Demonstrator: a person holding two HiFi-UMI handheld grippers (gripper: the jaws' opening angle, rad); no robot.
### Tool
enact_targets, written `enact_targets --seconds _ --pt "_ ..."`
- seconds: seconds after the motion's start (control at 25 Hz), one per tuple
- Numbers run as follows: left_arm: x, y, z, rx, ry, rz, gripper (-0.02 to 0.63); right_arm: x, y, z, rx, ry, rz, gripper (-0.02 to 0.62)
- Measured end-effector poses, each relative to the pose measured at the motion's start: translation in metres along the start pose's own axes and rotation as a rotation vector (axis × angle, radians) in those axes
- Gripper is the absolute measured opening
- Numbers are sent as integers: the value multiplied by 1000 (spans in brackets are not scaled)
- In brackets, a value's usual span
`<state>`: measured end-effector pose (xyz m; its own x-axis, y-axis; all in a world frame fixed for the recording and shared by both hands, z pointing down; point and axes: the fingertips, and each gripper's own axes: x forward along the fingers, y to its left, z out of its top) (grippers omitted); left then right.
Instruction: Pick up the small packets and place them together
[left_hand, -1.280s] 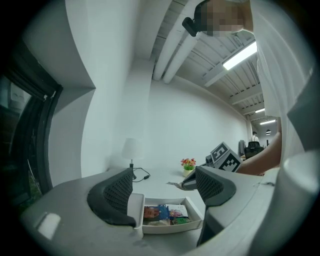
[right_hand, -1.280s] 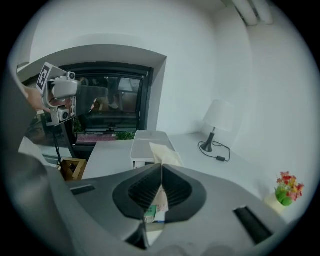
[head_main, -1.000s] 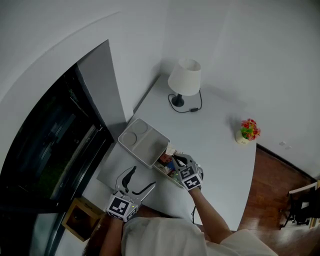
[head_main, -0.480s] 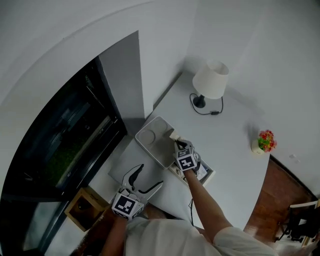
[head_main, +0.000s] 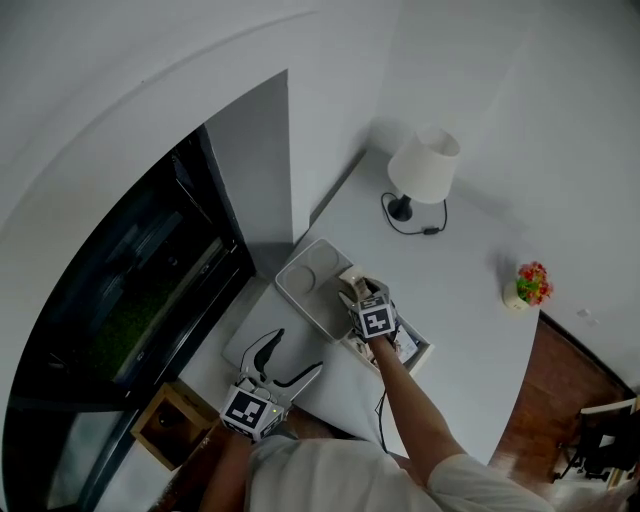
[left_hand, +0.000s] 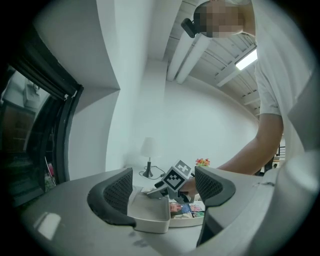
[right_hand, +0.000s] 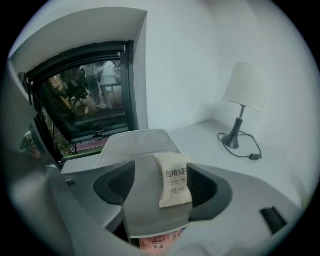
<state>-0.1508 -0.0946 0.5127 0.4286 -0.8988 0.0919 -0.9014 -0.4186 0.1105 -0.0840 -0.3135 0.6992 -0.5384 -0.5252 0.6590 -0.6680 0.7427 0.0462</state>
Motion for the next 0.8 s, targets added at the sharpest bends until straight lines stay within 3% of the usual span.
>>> enact_targets --seconds 0.24,0.56,0.8 --pt "3 -10 7 -5 -30 -14 390 -31 8 10 -4 -91 66 339" --pt "8 -30 14 -21 -67 -56 371 -137 22 52 -18 -432 179 337" --pt "19 -48 24 7 -81 -99 371 -239 9 67 -10 -638 145 333"
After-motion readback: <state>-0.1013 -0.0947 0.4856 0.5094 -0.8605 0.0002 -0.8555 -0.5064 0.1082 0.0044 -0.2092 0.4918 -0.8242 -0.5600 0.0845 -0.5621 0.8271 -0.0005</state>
